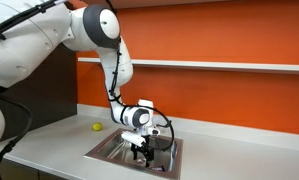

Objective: Move the candy bar to the counter on the left

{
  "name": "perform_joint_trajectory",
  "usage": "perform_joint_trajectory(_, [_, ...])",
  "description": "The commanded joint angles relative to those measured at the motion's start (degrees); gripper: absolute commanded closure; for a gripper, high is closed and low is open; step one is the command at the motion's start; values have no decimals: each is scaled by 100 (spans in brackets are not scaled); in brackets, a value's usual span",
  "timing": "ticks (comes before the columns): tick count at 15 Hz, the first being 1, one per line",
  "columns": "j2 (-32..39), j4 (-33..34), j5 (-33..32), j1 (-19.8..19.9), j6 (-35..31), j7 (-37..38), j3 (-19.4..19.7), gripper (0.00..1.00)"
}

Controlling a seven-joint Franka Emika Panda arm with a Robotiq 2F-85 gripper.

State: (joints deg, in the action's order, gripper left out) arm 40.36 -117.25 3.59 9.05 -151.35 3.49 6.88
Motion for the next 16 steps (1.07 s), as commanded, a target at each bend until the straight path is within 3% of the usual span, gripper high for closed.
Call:
perform_joint_trajectory(1, [244, 272, 116, 112, -4, 9, -41, 0])
perform_joint_trajectory(16, [255, 251, 0, 20, 20, 18, 32, 0])
